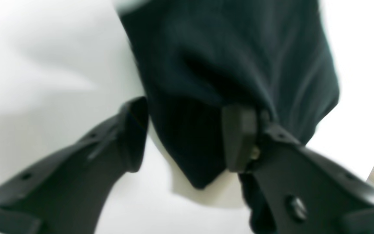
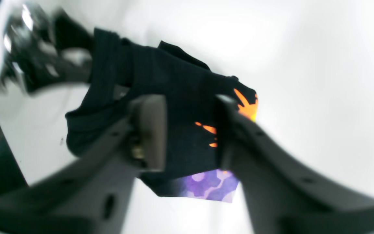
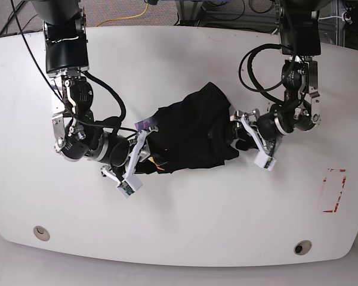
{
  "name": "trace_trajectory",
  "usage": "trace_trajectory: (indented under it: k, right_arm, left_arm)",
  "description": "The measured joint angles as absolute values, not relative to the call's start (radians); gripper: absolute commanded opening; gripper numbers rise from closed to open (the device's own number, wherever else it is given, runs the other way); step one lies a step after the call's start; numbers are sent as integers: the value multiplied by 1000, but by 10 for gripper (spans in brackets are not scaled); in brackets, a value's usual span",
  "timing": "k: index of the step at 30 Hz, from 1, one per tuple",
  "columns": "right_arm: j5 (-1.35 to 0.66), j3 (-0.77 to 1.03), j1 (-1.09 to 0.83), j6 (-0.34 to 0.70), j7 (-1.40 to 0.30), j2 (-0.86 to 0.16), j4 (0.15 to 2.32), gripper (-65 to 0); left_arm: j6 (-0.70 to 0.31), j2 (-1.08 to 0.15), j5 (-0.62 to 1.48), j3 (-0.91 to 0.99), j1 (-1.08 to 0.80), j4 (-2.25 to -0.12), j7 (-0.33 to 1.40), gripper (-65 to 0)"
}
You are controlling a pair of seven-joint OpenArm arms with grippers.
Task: Layout the t-shirt on the table in an organized manner, then fold the t-shirt properly
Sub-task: 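Fold the strip end with the right gripper over the bundle and release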
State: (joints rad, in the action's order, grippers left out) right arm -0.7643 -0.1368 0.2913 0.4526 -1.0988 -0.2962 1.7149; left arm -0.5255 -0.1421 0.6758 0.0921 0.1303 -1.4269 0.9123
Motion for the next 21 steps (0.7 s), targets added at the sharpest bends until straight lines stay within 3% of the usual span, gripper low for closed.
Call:
trace_trajectory:
  k: [4,10,14,21]
  right_arm:
    - [-718,-138,294,453,-1099,-295,1715,-455]
    - [-641,-222,319,451,-1100,-293,1715,-197]
    - [-606,-284,338,453,-1097,-276,1715,-78]
    - [-587,-367,418,453,-1095,-216,1693,-59]
  left_arm:
    - [-512,-149,713,157,144,-1464,909,-275]
    - [-513,-210,775,236,175,-1471,905,-275]
    - [-511,-251,767,278,171,-1473,903,-275]
    - [-516,-310,774,297,116,-1476,904,-276]
